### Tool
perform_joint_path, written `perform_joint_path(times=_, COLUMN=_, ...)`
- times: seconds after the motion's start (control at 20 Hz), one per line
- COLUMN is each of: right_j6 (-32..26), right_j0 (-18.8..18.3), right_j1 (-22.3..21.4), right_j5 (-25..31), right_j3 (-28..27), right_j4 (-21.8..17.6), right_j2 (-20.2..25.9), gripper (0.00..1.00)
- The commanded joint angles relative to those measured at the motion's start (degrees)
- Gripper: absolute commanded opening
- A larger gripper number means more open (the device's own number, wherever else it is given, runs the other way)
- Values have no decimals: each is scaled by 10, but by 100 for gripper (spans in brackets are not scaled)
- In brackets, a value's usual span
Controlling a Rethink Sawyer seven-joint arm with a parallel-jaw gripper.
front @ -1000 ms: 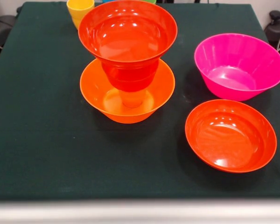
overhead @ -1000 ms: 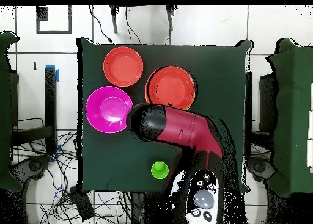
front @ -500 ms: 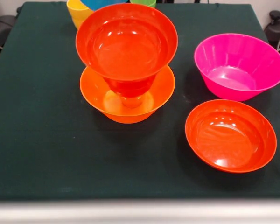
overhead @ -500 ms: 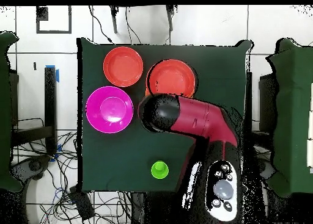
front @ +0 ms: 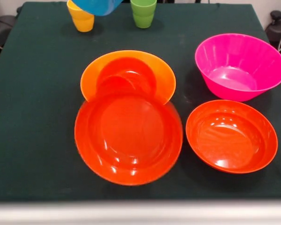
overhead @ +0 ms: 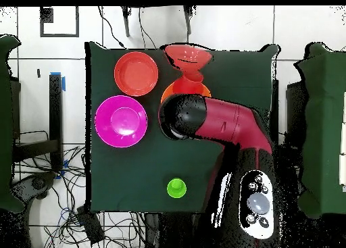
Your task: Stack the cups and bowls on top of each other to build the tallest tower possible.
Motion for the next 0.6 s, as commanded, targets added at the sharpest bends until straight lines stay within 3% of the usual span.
perform_joint_path(times=0.05, right_j6=-88, right_j0=0, right_j1=5, right_j5=81, right_j3=20, right_j4=-24, right_j2=70, gripper=0)
perform_joint_path(times=0.2, right_j6=-69, right_j0=4, right_j1=-31, right_j5=59, right_j3=95, right_j4=-7, right_j2=66, gripper=0)
perform_joint_path(times=0.4, right_j6=-51, right_j0=18, right_j1=-15, right_j5=35, right_j3=83, right_j4=-40, right_j2=53, gripper=0)
perform_joint_path(times=0.6, right_j6=-42, right_j0=11, right_j1=2, right_j5=-5, right_j3=87, right_j4=-42, right_j2=56, gripper=0)
